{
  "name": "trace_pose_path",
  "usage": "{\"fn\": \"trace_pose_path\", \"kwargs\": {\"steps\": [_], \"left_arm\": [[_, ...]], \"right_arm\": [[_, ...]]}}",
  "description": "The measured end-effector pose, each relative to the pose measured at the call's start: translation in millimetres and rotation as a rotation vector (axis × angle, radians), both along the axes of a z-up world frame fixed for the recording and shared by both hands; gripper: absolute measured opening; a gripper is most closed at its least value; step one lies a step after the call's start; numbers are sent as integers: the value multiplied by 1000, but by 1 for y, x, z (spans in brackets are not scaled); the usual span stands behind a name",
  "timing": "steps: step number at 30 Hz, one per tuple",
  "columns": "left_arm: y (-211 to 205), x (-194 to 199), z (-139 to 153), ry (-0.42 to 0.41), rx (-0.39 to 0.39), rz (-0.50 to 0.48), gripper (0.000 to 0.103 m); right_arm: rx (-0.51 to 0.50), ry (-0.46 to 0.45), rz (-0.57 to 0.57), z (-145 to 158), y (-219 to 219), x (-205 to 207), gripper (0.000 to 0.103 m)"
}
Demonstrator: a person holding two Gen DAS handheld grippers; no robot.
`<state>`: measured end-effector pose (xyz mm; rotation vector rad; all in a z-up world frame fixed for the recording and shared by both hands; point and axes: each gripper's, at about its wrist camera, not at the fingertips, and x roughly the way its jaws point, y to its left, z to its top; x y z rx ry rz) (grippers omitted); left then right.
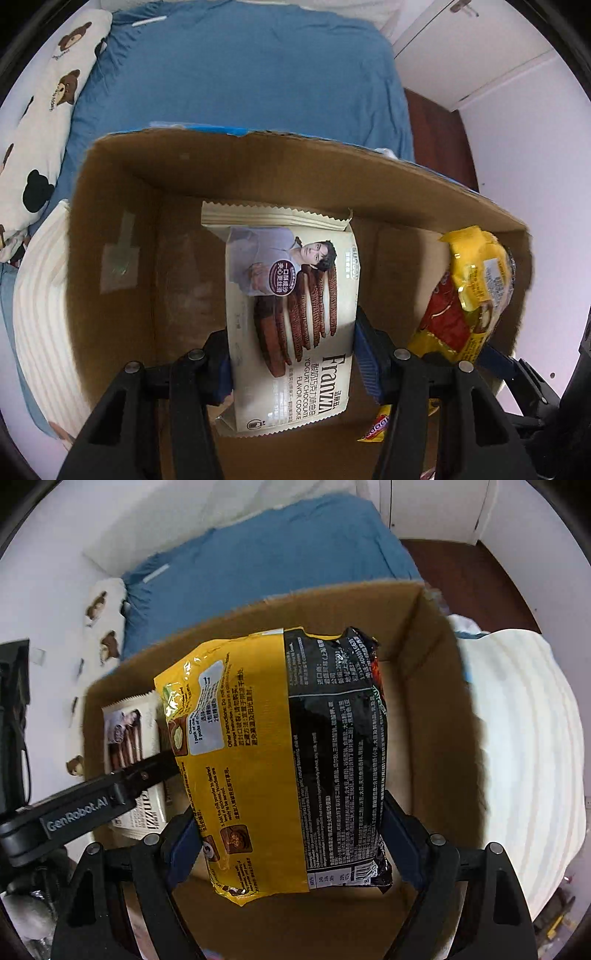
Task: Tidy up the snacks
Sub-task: 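Carry both packs into the cardboard box and open both tools, then grasp the clear bread bag with right tool while left tool grasps the orange packet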
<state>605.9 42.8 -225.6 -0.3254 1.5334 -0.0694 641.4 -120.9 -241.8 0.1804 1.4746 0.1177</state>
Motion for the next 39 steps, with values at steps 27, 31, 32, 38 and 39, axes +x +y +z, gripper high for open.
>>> {"fn": "trace_pose_path", "kwargs": {"steps": [27,31,32,38,39], "left_arm": [[-14,8,17,-41,45,-27,89],[-11,-17,41,-133,98,-17,89],[-10,-24,48,-165,116,-16,89],[-2,-85,76,-267,120,18,89],[-2,-93,81,-282,122,26,89]], "right_arm": [[-89,47,94,-34,17,30,101],[-70,3,86,-6,23,0,101],[-68,-8,85,-1,20,-8,101],[-52,-108,68,40,16,-63,101],[-50,-127,67,46,15,-72,101]]}}
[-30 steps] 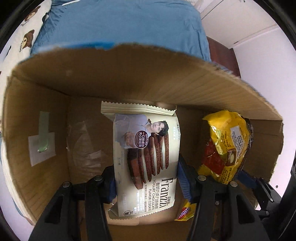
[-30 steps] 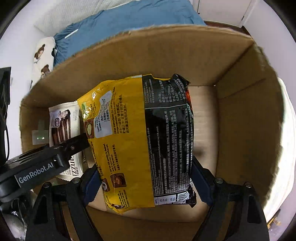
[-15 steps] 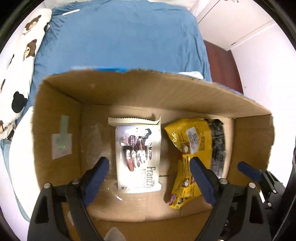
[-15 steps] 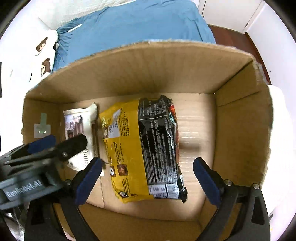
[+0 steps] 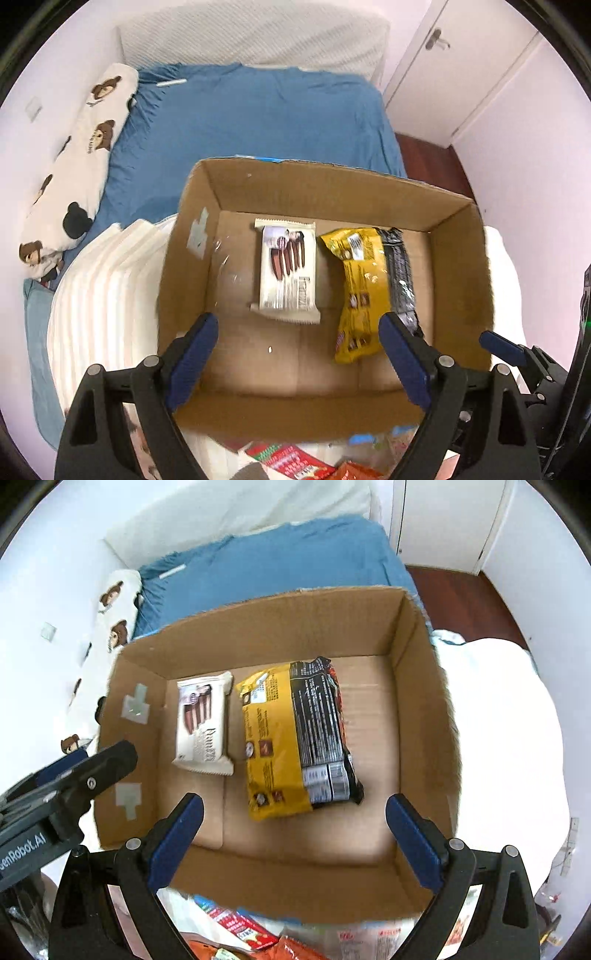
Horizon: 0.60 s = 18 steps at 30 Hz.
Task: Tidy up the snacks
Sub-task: 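Grasp the clear bread bag with right tool while left tool grasps the orange packet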
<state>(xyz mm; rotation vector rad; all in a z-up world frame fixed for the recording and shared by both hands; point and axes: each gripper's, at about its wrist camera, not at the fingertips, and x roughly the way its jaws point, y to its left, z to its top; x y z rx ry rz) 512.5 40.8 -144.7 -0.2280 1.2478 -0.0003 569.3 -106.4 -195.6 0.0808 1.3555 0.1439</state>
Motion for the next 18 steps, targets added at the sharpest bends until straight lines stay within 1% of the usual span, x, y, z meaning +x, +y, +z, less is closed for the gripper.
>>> {"fn": "trace_pose_path", "kwargs": {"steps": [2,5,7,10,12,15,18], "left_arm": [[-2,-22,13,-31,9,11,89],[-3,-53,24,-57,-19,36,89],[-3,-73,29,-60,-53,58,89],[-4,-103,31,-65,-54,90,89],[-8,-125,25,-64,-49,97,89],[-22,-154,10,-39,-7,68,89],[-38,-183,-22,14,44,38,89]], "right_arm": [[7,-39,0,14,-2,-21,101],[33,-71,-5,32,-7,-48,101],[46,-82,-10,40,-12,-67,101],[81,-75,-25,43,-23,-97,101],[96,-61,-34,39,-32,-115,101],[68,-22,-38,21,-48,-141,101],[3,43,-31,-13,-64,-162,101]]}}
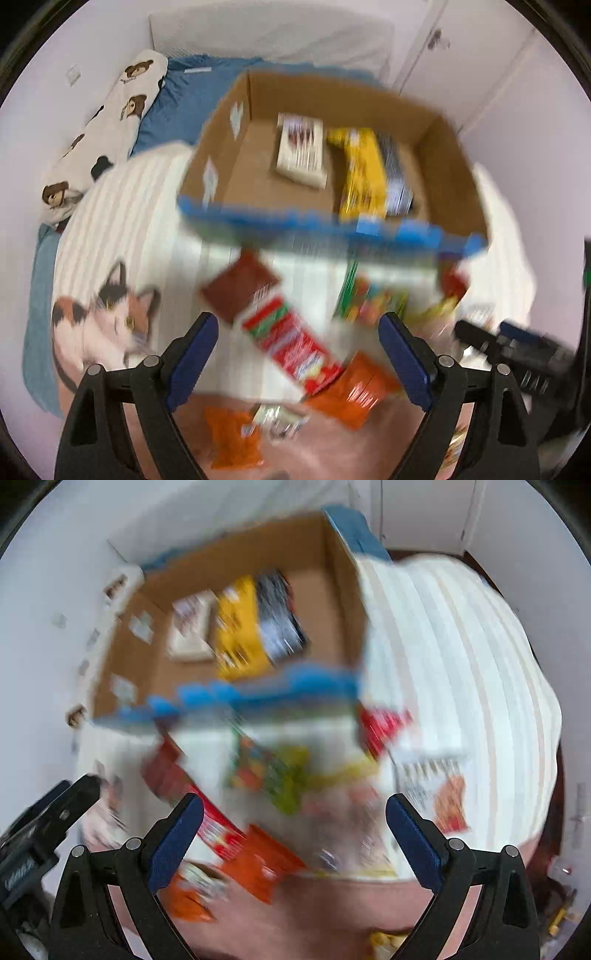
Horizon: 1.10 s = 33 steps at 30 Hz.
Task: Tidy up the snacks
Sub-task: 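Grasp the clear bread bag with right tool while left tool grasps the orange packet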
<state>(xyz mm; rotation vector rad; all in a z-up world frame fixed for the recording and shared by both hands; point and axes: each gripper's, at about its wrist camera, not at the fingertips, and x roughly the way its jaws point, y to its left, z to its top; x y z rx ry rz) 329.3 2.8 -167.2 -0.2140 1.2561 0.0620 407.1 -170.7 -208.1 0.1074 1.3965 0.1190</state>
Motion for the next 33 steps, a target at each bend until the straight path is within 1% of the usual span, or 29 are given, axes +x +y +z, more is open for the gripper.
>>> {"fn": "trace_pose_path", "kwargs": {"steps": [3,6,10,11,12,13,14,16,20,22,23,25,27,29,30,33], "left_arm": [[-14,-20,-40,84,28,-37,89],[-30,-35,-69,135,67,-84,89],[-45,-45,-81,146,83,-155,89],[-51,-48,-83,148,76,-183,89],[-56,-50,-84,152,71,-215,89],[-64,-51,-85,157,70,-254,89],[-69,-52,-86,158,79,-283,89],[-82,-54,-90,158,105,-345,89],[-108,-47,-110,193,161,-457,89],[-120,-40,-122,218,173,-504,88],[-123,-37,-126,221,168,-507,73],[-121,-31,-132,250,123,-474,51],[-109,-25,-137,292,23,-355,51],[-96,-25,-138,323,-41,-261,51],[-89,-27,-139,347,-79,-202,51],[-74,-31,-149,398,-157,-101,51]], "right_arm": [[-72,71,7,-40,-13,-13,101],[-114,113,25,-71,-14,-17,101],[-155,134,58,-100,-8,-18,100],[-161,132,69,-104,-6,-19,98],[-161,134,75,-109,-6,-21,82],[-171,140,70,-112,-7,-23,70],[-175,139,65,-113,-11,-25,70],[-143,139,46,-111,-24,-33,66],[-96,155,-16,-107,-58,-52,66],[-74,168,-43,-108,-73,-61,66],[-64,175,-54,-108,-79,-65,66],[-50,185,-72,-109,-91,-73,66],[-46,194,-84,-111,-97,-80,66],[-28,202,-99,-114,-101,-88,66],[-7,211,-108,-120,-103,-97,66],[80,259,-134,-129,-103,-114,66]]}}
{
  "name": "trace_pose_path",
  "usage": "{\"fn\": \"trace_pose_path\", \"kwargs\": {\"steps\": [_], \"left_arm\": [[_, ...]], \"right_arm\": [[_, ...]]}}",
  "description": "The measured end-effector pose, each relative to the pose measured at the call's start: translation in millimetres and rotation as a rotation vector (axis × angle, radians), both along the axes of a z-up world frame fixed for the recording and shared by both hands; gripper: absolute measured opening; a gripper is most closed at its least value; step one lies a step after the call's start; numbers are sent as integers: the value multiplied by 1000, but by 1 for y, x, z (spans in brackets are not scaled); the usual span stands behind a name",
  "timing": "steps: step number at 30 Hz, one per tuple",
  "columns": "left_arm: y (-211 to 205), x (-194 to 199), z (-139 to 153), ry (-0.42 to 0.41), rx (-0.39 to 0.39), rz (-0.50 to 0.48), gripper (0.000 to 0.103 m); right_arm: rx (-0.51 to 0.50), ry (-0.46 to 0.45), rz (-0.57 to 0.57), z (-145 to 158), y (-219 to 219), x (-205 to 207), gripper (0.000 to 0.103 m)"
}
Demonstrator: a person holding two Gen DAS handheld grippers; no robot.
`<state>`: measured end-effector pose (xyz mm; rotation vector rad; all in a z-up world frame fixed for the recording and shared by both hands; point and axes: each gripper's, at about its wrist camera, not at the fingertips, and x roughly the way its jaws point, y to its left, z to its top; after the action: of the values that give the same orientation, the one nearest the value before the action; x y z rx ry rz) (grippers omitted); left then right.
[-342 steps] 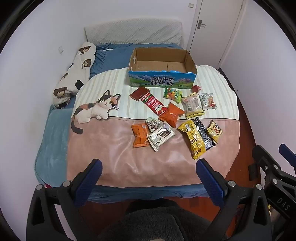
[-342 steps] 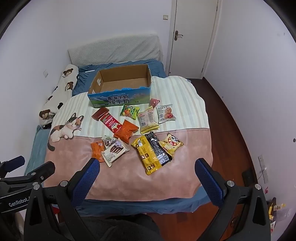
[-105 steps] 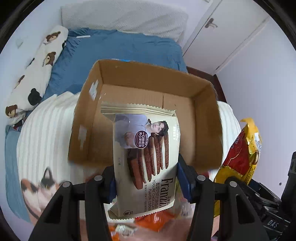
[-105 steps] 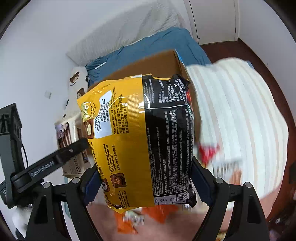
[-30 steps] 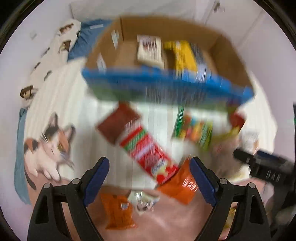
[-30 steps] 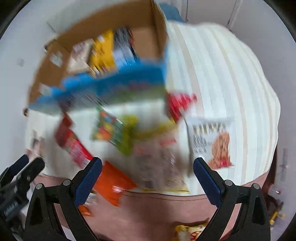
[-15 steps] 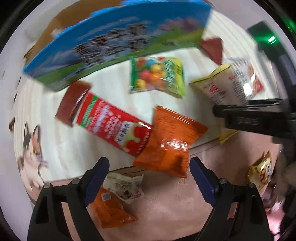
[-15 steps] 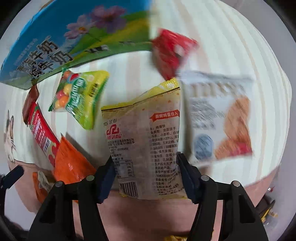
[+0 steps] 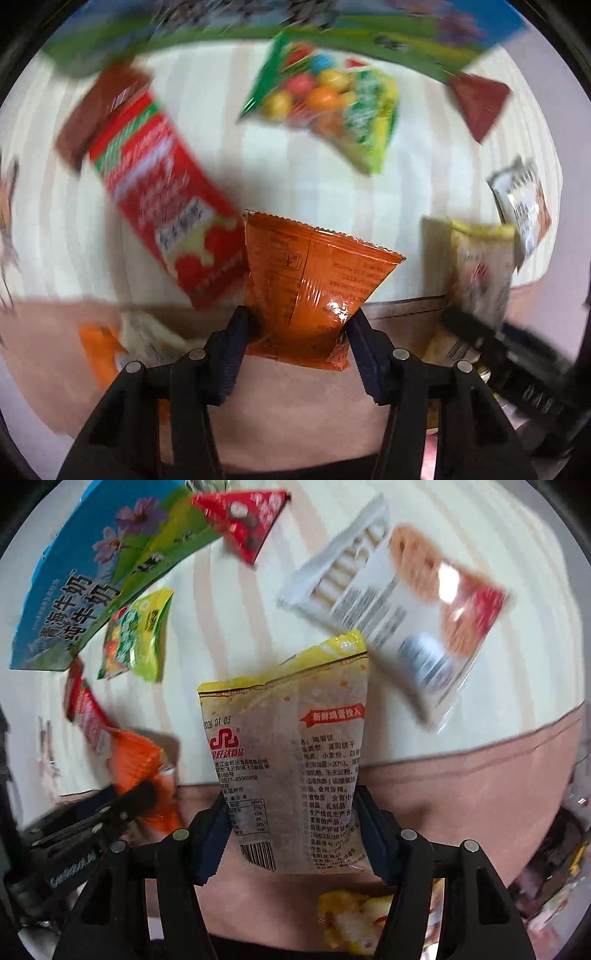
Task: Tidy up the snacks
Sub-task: 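Grasp the clear bread bag with right tool while left tool grasps the orange packet, then carry both packets into the box and open both tools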
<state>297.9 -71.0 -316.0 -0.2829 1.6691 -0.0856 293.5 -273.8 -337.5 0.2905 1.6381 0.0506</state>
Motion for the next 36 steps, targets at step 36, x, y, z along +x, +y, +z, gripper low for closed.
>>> {"fn": "trace_pose_path", "kwargs": {"steps": [36], "left_arm": [[17,-23,108,-262,-73,129,46]], "right_arm": [[125,-212,-83,81,25,-18,48]]}}
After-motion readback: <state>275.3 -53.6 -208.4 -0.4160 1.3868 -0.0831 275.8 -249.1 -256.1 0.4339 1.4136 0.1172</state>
